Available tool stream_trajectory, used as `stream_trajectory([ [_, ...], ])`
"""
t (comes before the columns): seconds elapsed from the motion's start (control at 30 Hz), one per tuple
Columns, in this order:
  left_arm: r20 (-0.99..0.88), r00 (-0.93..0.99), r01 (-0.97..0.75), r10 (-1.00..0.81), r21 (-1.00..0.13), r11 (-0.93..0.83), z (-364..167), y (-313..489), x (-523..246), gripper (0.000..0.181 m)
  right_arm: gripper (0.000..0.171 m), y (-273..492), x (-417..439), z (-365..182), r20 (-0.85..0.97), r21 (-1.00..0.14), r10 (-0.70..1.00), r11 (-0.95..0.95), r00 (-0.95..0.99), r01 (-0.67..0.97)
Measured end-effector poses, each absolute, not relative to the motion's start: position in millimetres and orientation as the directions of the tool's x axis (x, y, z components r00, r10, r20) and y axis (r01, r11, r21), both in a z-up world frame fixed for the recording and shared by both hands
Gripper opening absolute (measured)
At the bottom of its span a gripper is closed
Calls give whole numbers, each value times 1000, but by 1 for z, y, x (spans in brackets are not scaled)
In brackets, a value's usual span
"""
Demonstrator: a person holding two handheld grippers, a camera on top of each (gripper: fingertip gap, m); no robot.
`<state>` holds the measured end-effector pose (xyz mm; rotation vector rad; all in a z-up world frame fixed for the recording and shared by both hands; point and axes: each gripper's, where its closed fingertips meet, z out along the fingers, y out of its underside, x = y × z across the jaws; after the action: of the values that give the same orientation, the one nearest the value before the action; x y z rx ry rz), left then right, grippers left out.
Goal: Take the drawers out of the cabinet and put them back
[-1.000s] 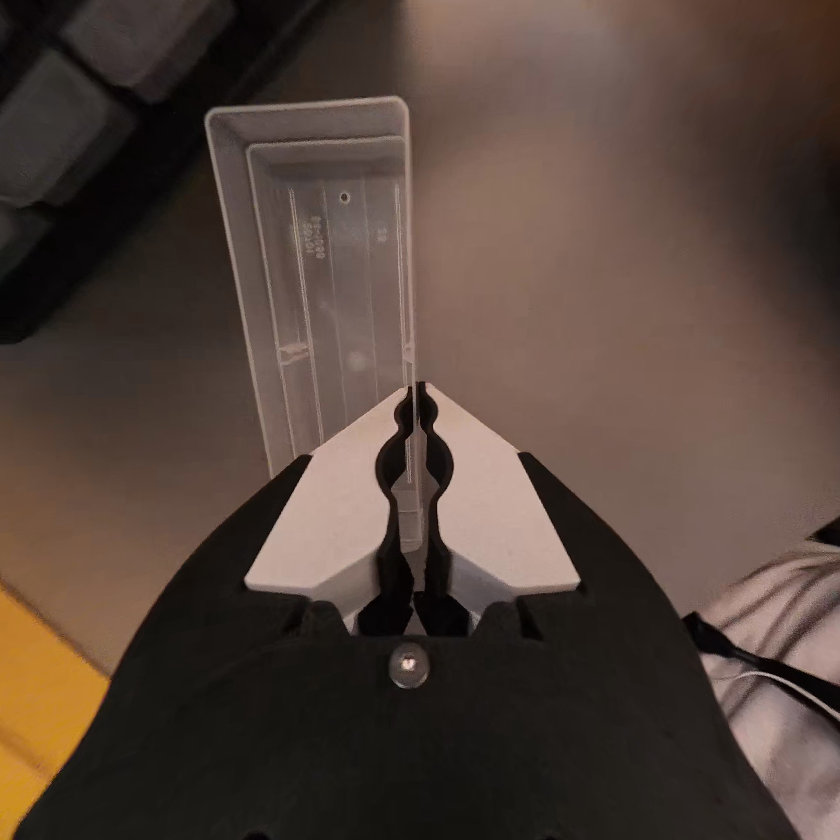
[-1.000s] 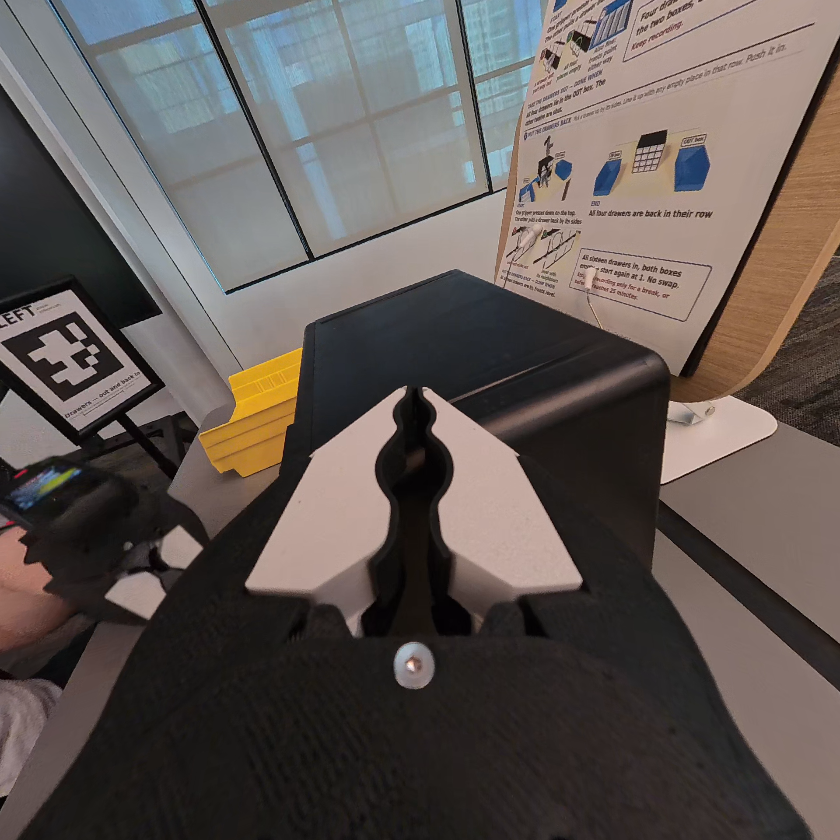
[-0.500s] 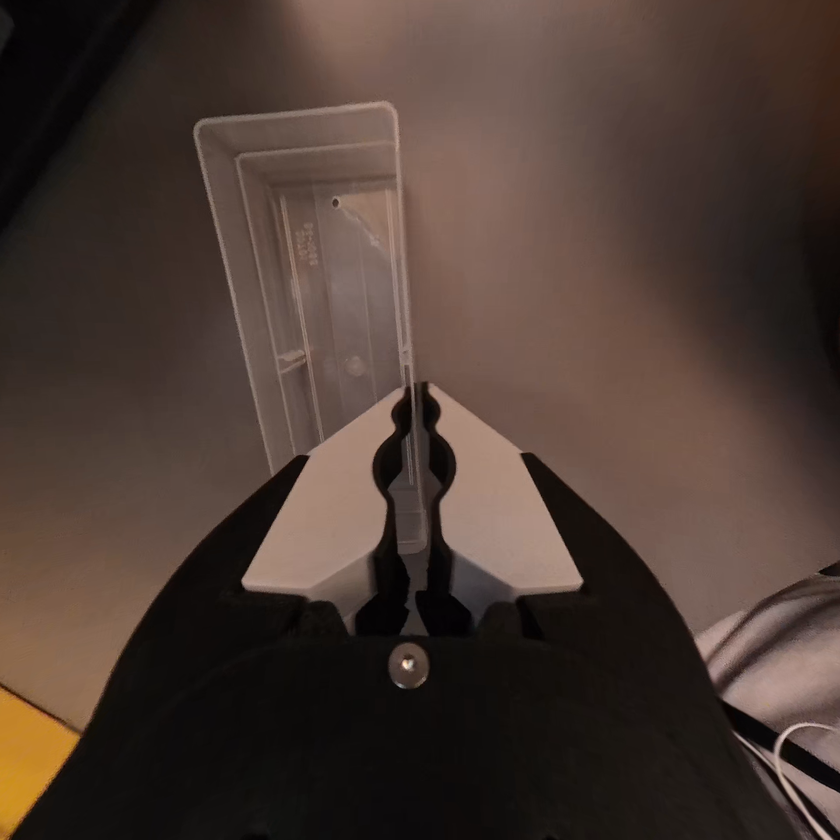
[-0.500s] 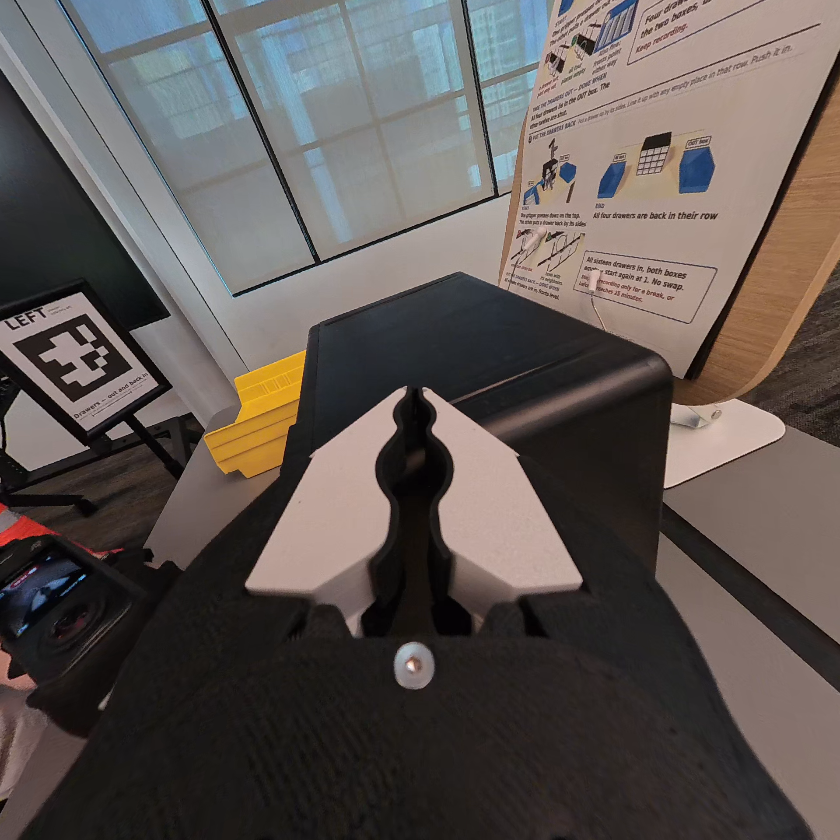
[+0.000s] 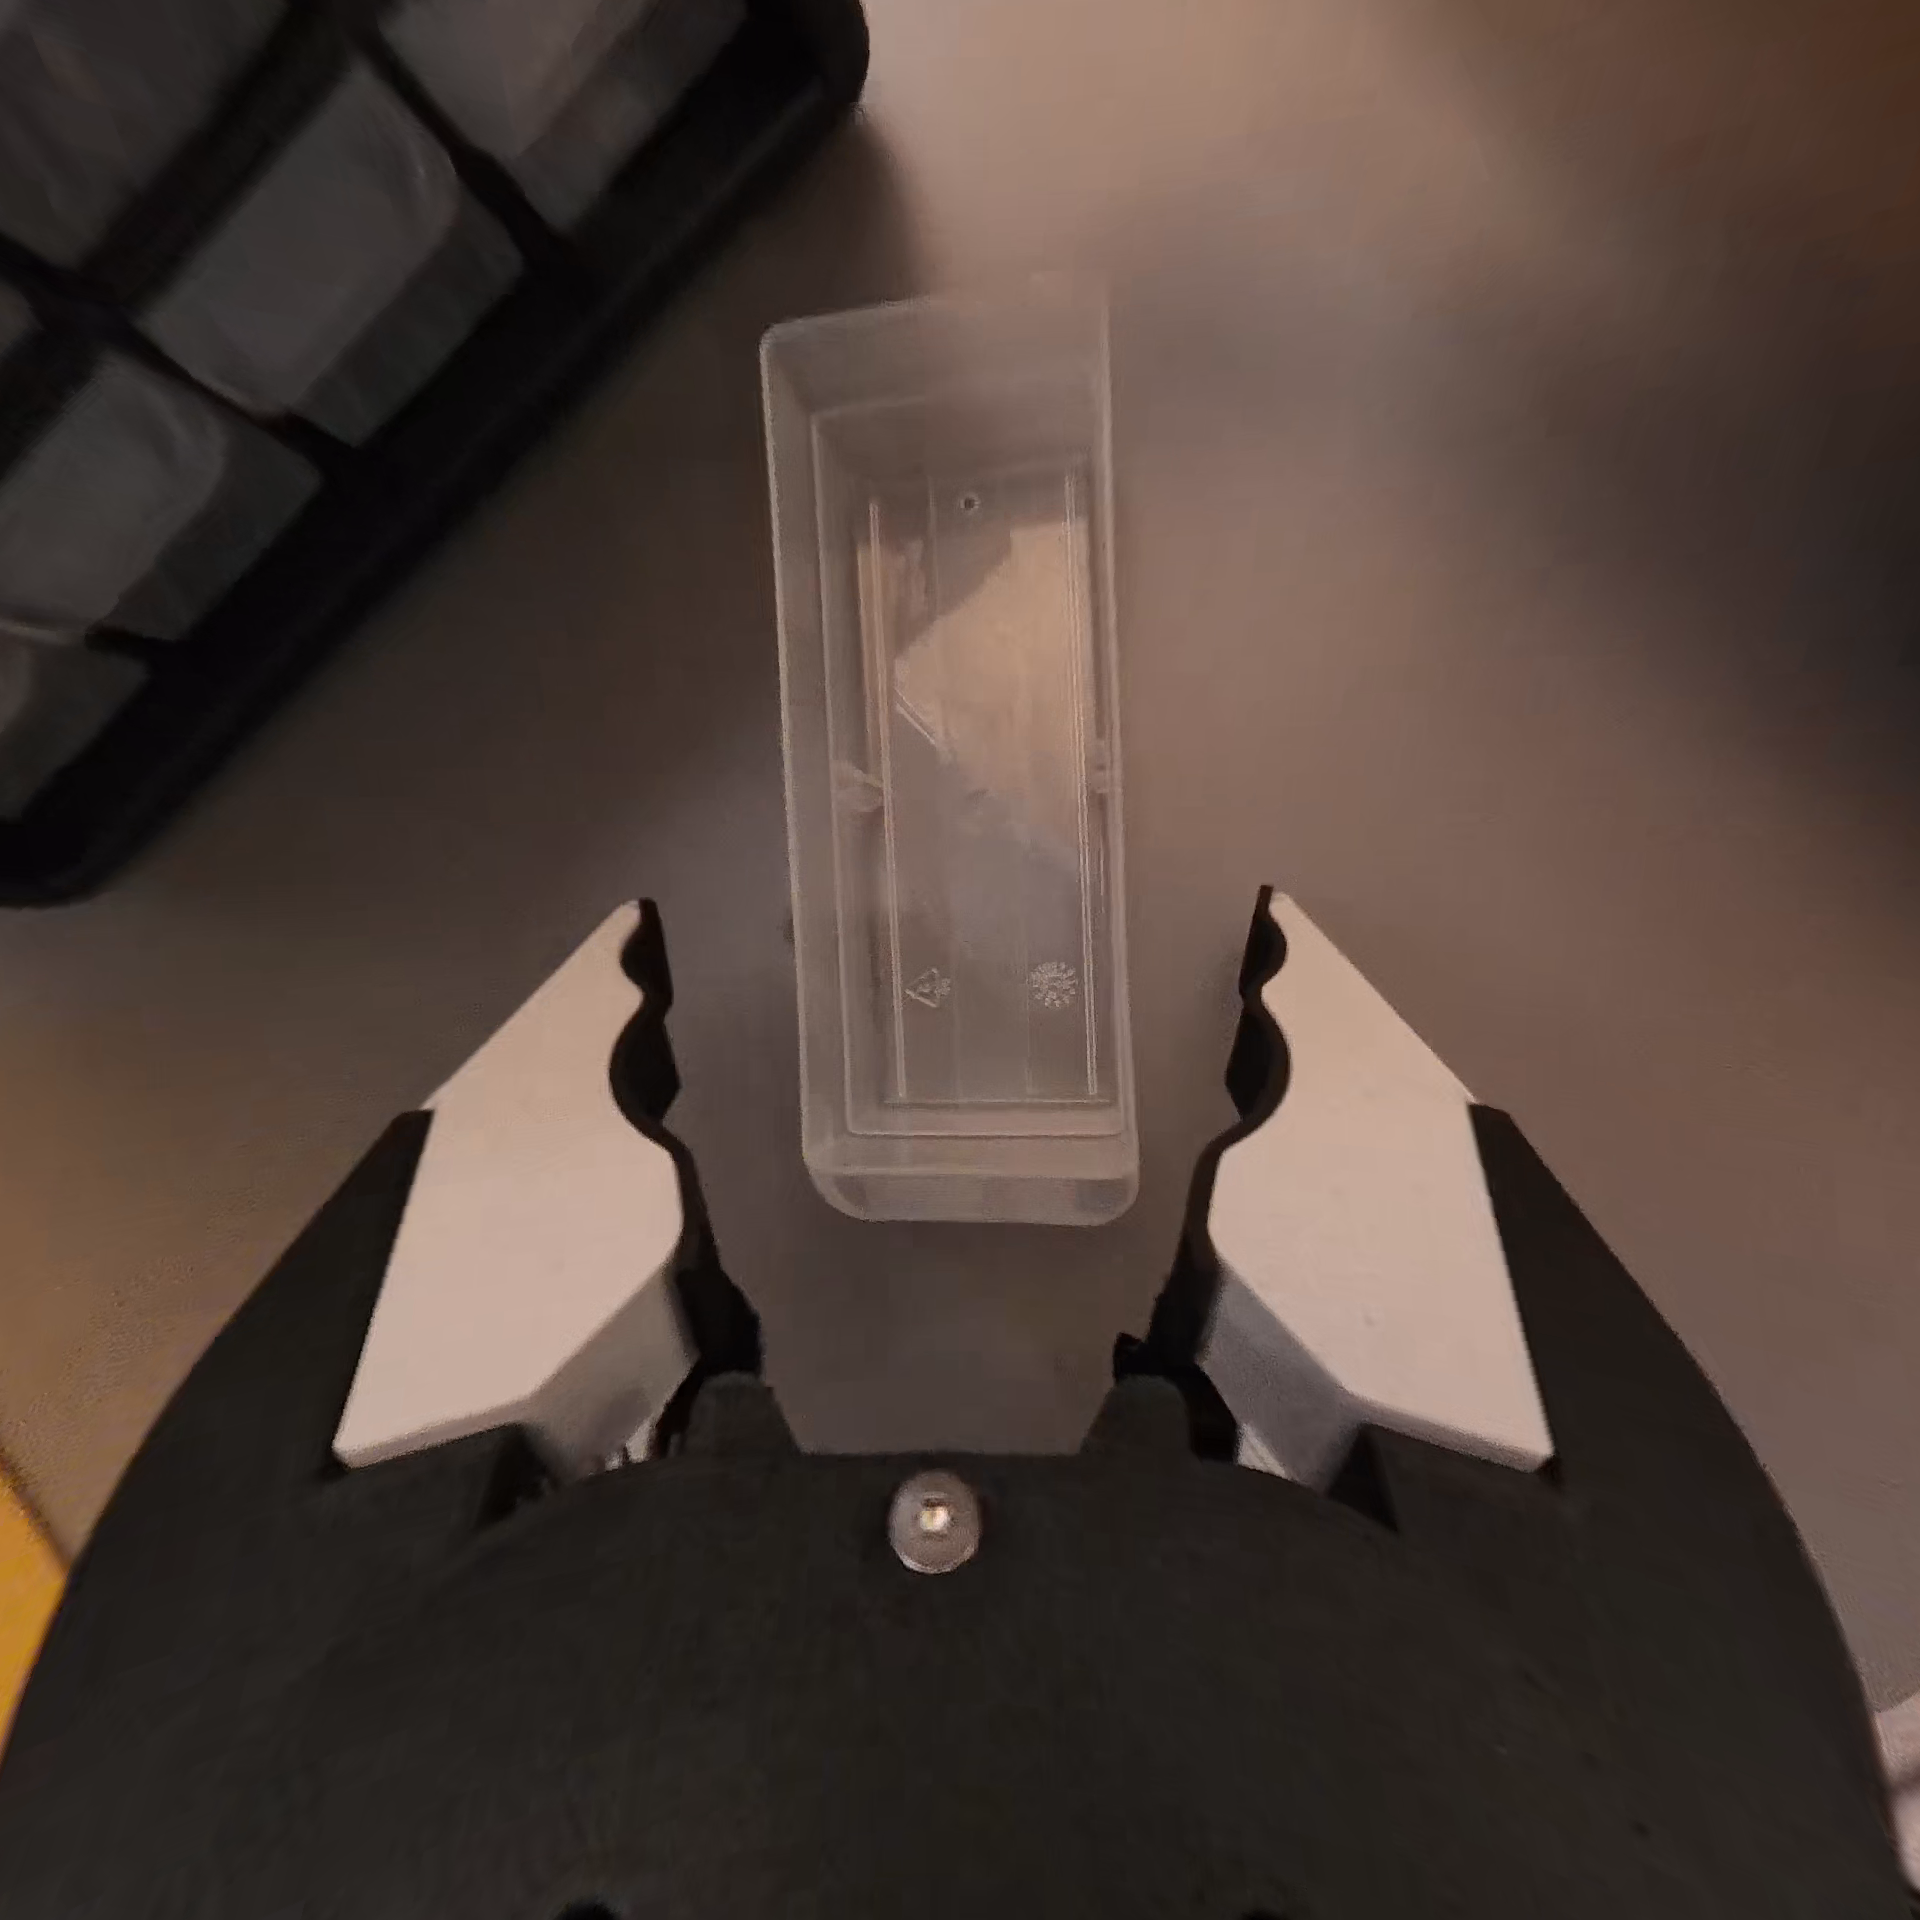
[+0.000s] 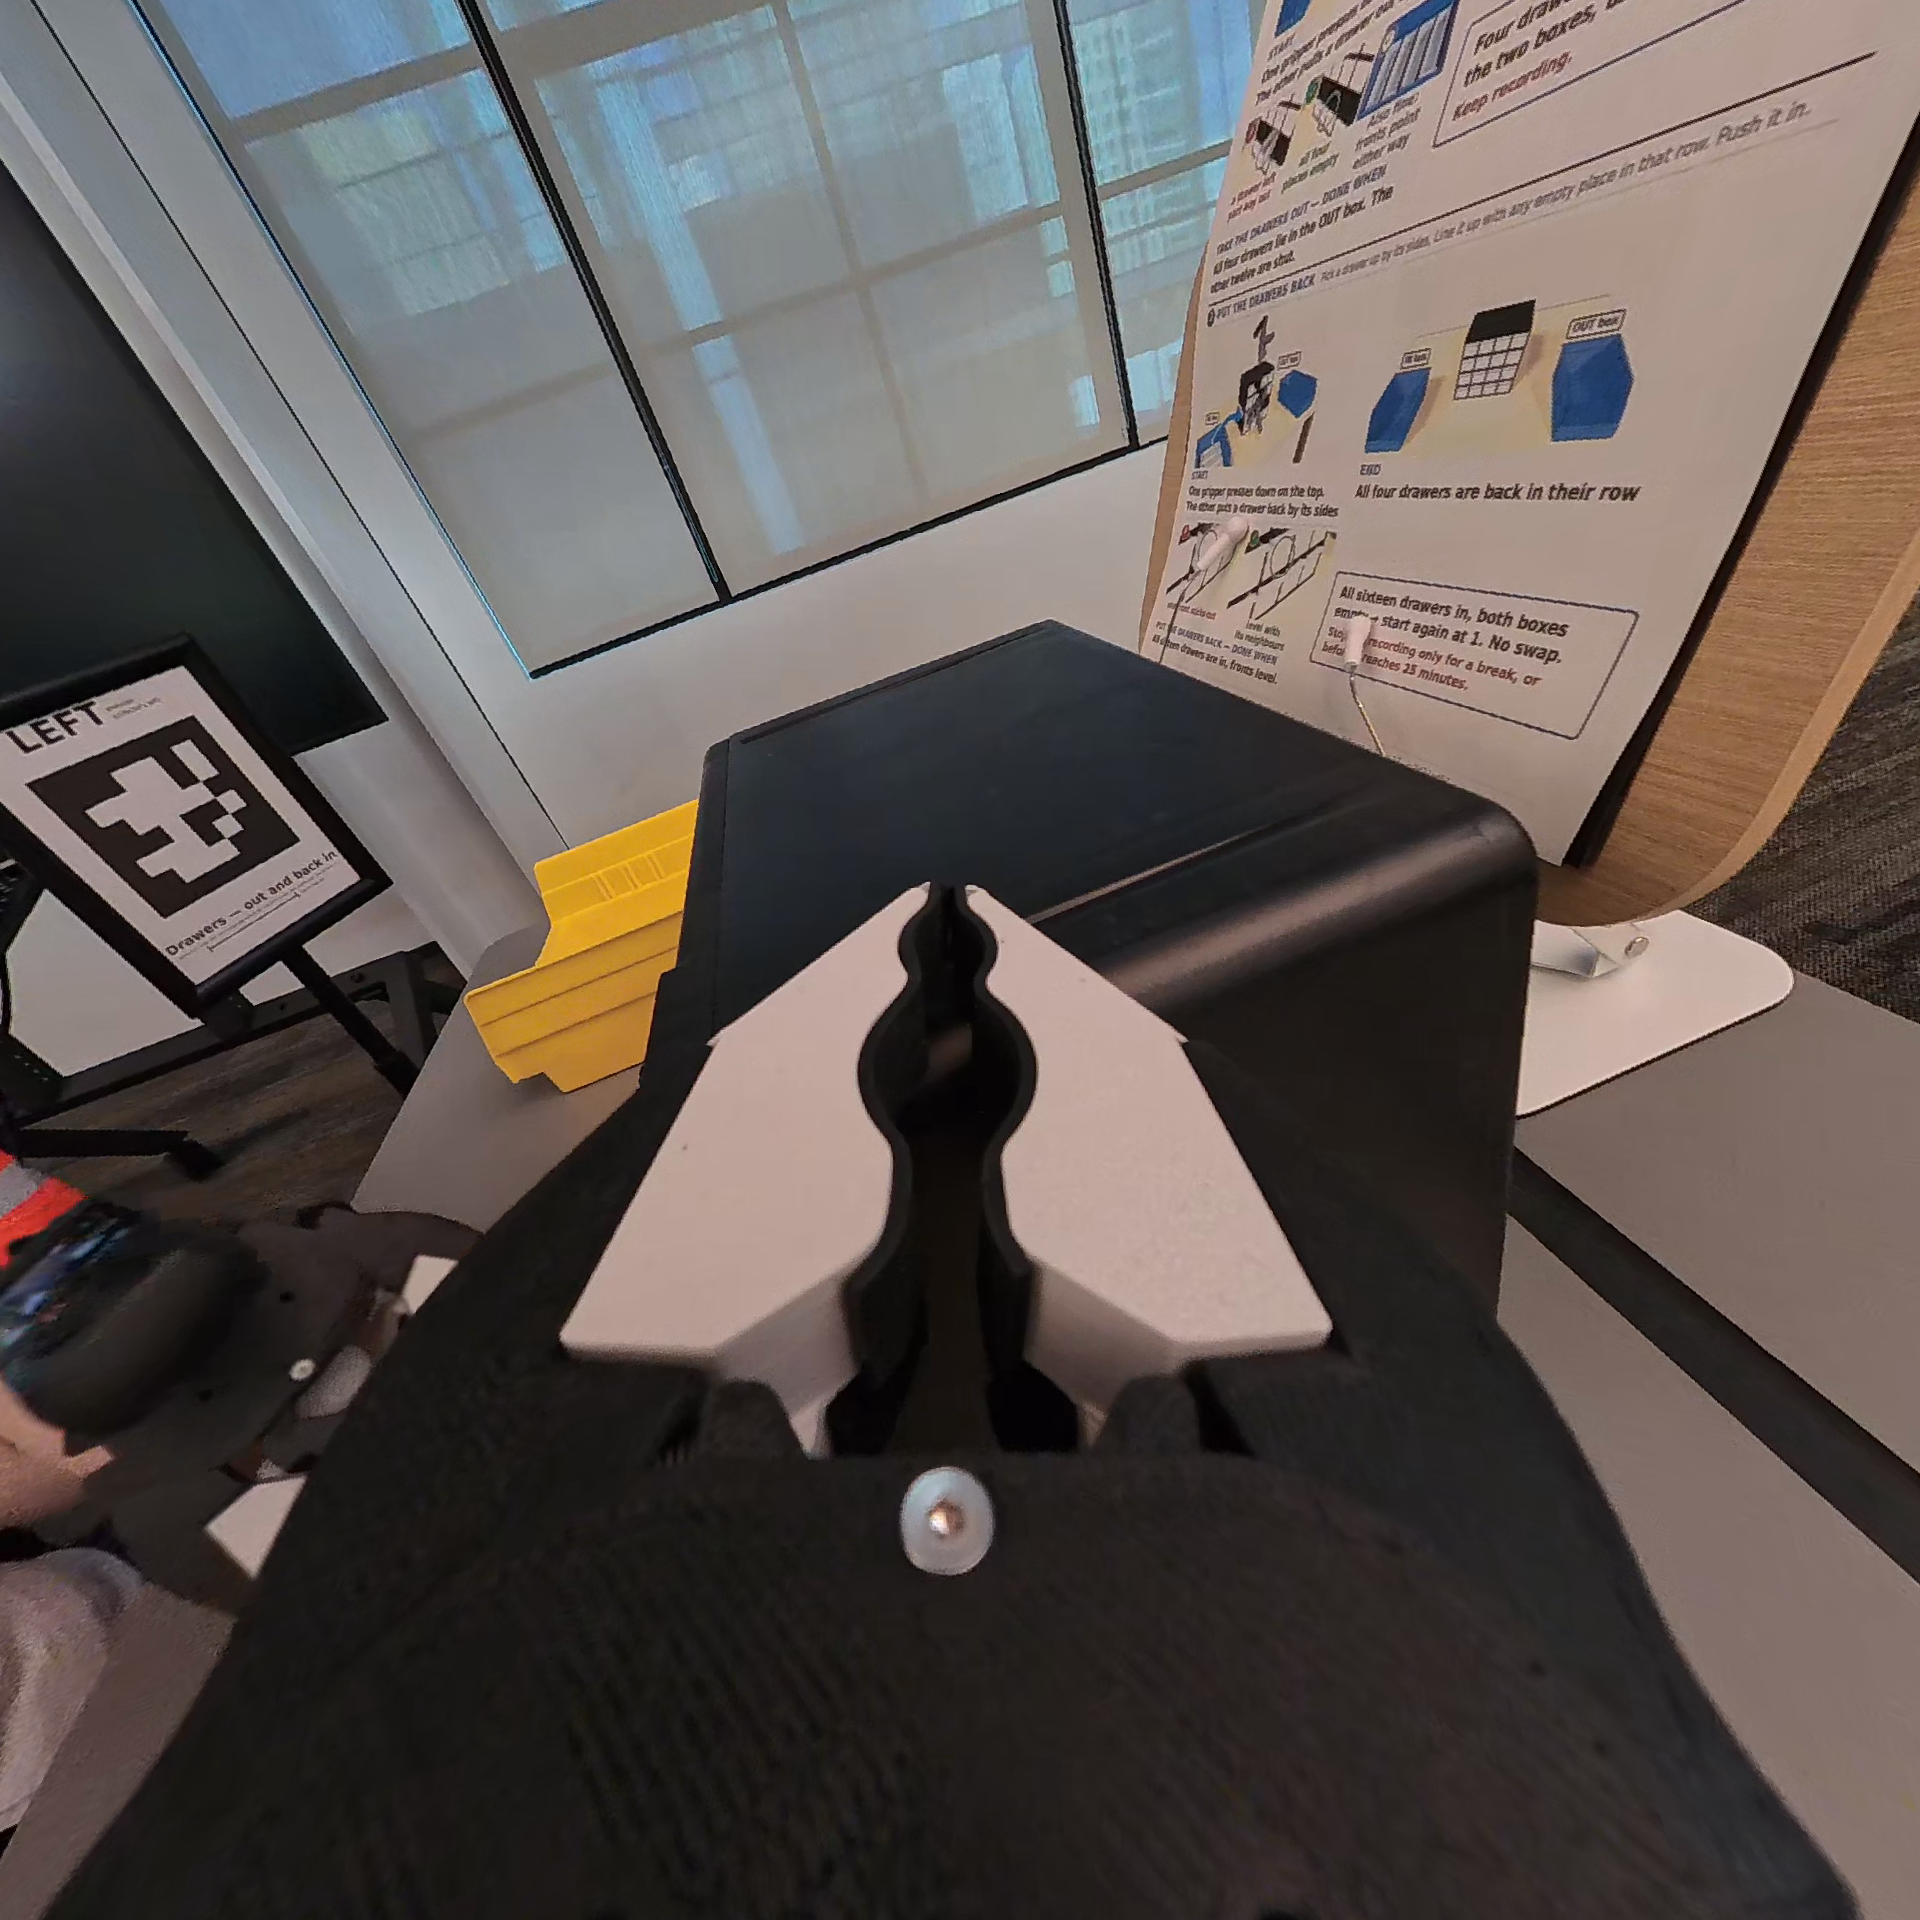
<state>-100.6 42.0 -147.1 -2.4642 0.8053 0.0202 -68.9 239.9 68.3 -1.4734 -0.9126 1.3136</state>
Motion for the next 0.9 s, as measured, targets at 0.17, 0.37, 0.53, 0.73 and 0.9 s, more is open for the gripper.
stream_trajectory([
  [0.17, -143, 865, -492, -481, -430, -757, -157, 42, -105, 65, 0, 240, -69, 68, -293, -956, 944, -289, 153, -50],
  [0.37, -58, 908, -402, -415, -397, -825, -150, 44, -95, 62, 0, 240, -69, 68, -295, -955, 943, -291, 155, -50],
  [0.53, -12, 932, -342, -361, -355, -870, -136, 44, -88, 62, 0, 240, -69, 68, -296, -955, 943, -291, 154, -52],
  [0.73, -5, 954, -274, -301, -428, -861, -102, 60, -87, 62, 0, 239, -69, 68, -292, -956, 944, -288, 156, -47],
  [0.9, 2, 970, -213, -242, -467, -858, -90, 75, -92, 61, 0, 238, -69, 67, -282, -959, 946, -280, 162, -34],
])
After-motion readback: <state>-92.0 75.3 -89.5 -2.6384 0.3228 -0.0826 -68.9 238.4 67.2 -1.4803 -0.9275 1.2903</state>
